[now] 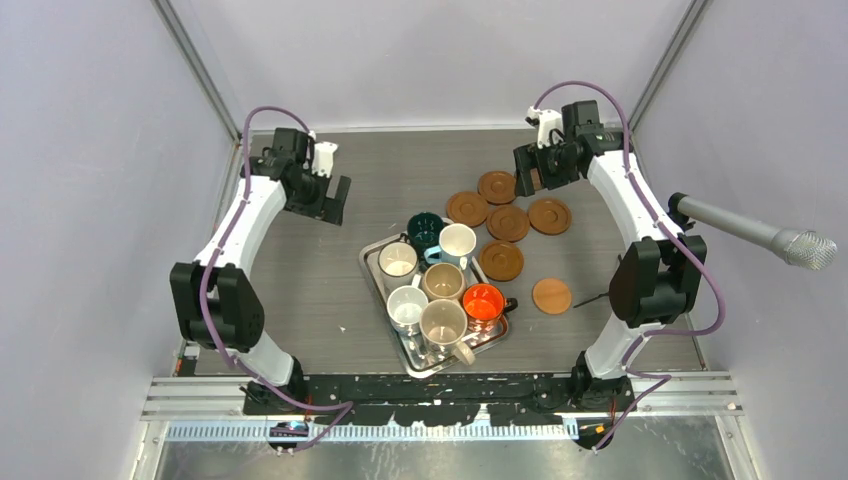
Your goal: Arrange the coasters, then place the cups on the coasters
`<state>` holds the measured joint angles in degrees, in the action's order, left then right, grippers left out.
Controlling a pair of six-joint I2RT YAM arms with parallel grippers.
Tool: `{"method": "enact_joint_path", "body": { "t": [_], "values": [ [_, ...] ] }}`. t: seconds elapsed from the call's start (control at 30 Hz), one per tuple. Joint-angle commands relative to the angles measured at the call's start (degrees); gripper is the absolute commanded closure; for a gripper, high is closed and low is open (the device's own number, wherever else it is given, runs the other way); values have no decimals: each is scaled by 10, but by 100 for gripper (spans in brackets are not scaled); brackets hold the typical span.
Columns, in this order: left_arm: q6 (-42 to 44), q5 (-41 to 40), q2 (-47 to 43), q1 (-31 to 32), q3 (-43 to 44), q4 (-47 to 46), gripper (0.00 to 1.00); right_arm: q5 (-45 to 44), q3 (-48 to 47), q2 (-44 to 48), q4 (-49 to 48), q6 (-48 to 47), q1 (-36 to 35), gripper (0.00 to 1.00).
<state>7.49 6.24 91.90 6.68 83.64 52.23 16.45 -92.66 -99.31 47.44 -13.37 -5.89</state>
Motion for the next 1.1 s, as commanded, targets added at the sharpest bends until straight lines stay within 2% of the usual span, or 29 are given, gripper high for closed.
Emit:
{"method": "enact_joint_path", "body": {
  "t": [0.0,0.17,0.33,0.43,0.83,1.07],
  "values": [
    [-8,53,-8,6,-18,-30,0,9,1,14,-3,0,2,13],
    [-10,99,24,16,-44,-67,2,3,-15,8,21,-7,1,13],
    [-69,167,72,17,-72,-99,31,-13,-13,16,35,-18,1,13],
    [-118,193,94,17,-101,-130,38,-20,-12,20,42,-21,1,13],
    [-230,246,111,13,-231,-243,49,-33,-8,23,54,-20,2,13],
    [-278,271,153,2,-245,-294,57,-37,-11,22,59,-18,1,13]
  ]
}}
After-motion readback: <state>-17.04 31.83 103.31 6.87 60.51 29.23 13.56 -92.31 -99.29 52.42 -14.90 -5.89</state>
